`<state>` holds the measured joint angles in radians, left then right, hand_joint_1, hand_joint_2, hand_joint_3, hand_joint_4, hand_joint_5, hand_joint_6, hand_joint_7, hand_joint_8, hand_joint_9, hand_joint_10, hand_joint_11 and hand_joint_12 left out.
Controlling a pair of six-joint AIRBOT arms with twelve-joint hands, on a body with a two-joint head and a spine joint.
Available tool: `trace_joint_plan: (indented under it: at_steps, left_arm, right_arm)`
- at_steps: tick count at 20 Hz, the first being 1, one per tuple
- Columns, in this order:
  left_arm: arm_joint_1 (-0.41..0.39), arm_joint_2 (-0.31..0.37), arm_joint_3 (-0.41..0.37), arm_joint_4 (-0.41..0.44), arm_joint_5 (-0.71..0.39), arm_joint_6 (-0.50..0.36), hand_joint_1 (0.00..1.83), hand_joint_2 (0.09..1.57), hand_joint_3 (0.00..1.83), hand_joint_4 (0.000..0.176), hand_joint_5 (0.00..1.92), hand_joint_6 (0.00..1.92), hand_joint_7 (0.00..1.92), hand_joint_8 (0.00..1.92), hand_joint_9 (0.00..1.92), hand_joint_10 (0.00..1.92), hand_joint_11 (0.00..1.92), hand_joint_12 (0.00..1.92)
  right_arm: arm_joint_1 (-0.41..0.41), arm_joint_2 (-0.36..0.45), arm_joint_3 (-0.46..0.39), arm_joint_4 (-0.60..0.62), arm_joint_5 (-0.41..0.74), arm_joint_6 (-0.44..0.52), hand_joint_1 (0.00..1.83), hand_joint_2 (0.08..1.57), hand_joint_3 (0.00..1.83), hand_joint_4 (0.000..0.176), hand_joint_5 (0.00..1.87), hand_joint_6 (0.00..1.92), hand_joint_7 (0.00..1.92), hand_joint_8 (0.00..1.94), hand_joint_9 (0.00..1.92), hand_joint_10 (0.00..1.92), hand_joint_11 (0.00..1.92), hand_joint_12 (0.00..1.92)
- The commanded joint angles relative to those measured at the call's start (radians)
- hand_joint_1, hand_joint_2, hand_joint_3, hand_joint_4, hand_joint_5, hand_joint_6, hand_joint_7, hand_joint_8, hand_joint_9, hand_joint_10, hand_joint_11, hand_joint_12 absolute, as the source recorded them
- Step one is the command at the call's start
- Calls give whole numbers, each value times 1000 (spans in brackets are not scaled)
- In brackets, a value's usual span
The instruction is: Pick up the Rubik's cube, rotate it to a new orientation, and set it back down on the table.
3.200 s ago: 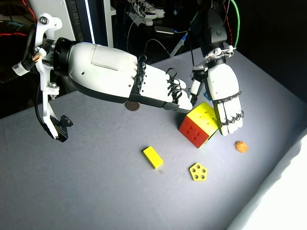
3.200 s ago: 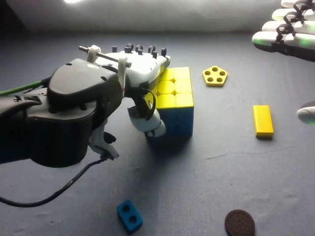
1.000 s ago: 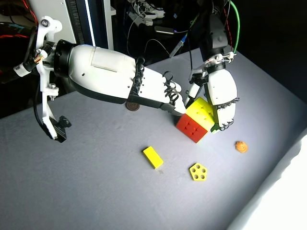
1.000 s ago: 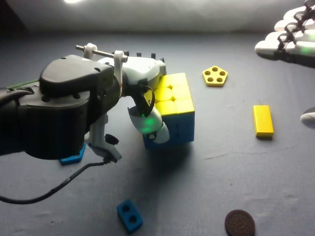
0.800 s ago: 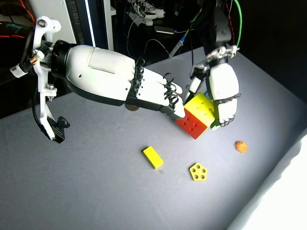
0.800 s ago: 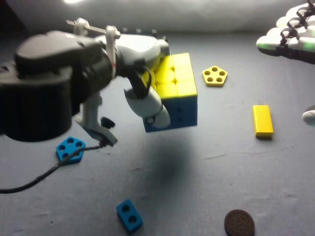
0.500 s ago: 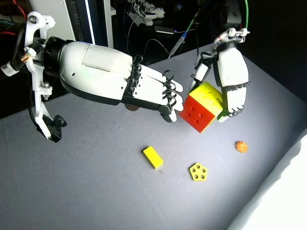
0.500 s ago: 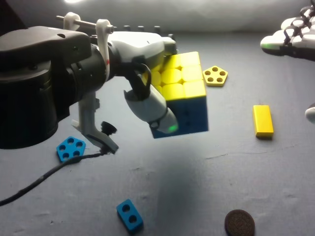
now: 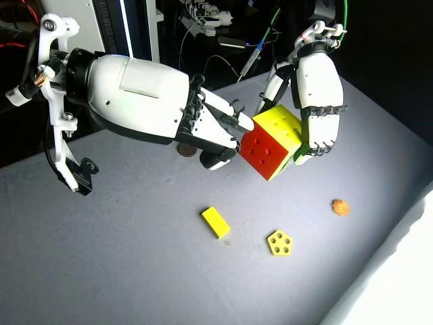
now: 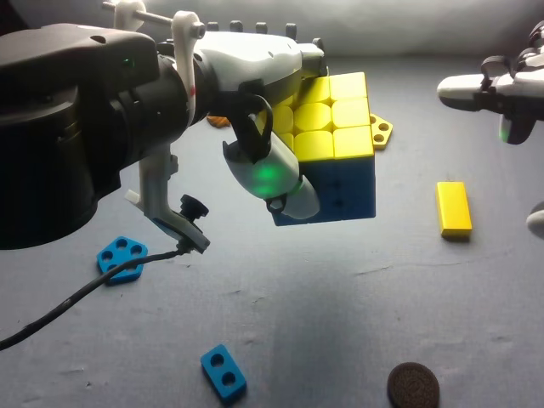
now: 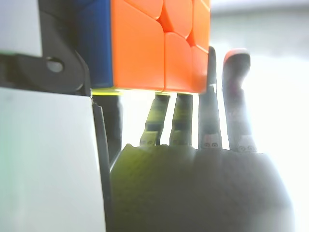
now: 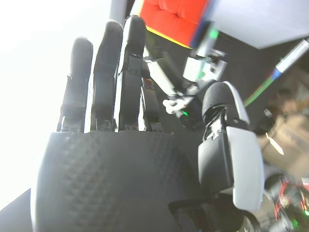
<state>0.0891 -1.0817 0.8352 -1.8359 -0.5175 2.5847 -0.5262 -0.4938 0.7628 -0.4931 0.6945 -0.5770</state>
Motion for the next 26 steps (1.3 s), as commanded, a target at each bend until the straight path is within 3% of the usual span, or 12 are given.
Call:
trace_joint_plan:
  at_steps: [1,2,4,5,7,8,12,15,17,19,23,26]
  left_arm:
    - [-17,9,-5,47,26,3,1030,1342,0,0,580,1588,293,1884,296,1921,333,1921]
    - [-17,9,-6,47,26,10,1047,1381,4,0,541,1579,447,1892,304,1921,343,1921]
    - [-14,9,-6,60,25,12,1045,1323,0,0,598,1569,224,1920,293,1921,335,1921]
    - [-12,9,-6,72,26,12,1035,1391,7,0,525,1615,410,1921,282,1921,329,1921]
    - [-7,9,-7,85,26,12,1026,1345,0,0,566,1617,211,1921,279,1921,326,1921]
    - [-5,9,-7,88,26,12,1011,1405,12,0,484,1679,408,1913,278,1921,325,1921]
    - [-3,9,-6,103,26,12,1033,1336,0,0,580,1596,199,1921,278,1921,345,1921]
    - [-3,9,-3,106,27,12,1024,1409,7,0,484,1665,477,1881,292,1921,351,1921]
    - [-3,9,-3,107,29,12,1036,1339,0,0,578,1597,231,1919,295,1921,365,1921]
    - [-3,9,-3,107,32,12,1035,1403,7,0,500,1629,466,1904,309,1921,383,1921]
    - [-4,9,-3,107,32,12,1041,1327,0,0,591,1580,200,1921,277,1921,343,1921]
    - [-8,8,0,107,31,12,1036,1405,4,0,496,1624,481,1897,317,1921,379,1921]
  right_arm:
    - [16,7,1,28,117,17,135,1212,4,0,106,1,436,1096,343,1671,261,1921]
    - [18,6,1,19,116,20,154,1217,4,0,117,5,449,1141,356,1673,283,1921]
    - [36,-6,1,16,95,20,206,1219,1,0,131,9,459,1201,360,1694,294,1921]
    - [45,-15,1,16,77,20,214,1216,0,0,149,16,454,1205,365,1692,304,1921]
    - [59,-42,1,15,44,1,198,1225,4,0,142,10,431,1222,342,1694,285,1921]
    - [64,-54,1,15,25,-12,207,1222,2,0,142,10,430,1226,336,1689,284,1921]
    - [99,-109,5,15,-79,-25,232,1215,0,0,147,9,426,1232,348,1676,279,1921]
    - [113,-141,5,15,-120,-27,220,1216,0,0,158,13,419,1235,340,1687,272,1921]
    - [134,-166,11,16,-152,-27,248,1209,0,0,179,20,432,1205,351,1667,280,1921]
    - [155,-194,20,22,-174,-29,205,1224,4,0,158,10,442,1191,358,1659,286,1921]
    - [165,-206,19,24,-182,-36,191,1228,3,0,135,2,450,1155,376,1657,272,1921]
    - [159,-206,16,17,-183,-42,235,1212,0,0,177,19,462,1147,372,1655,263,1921]
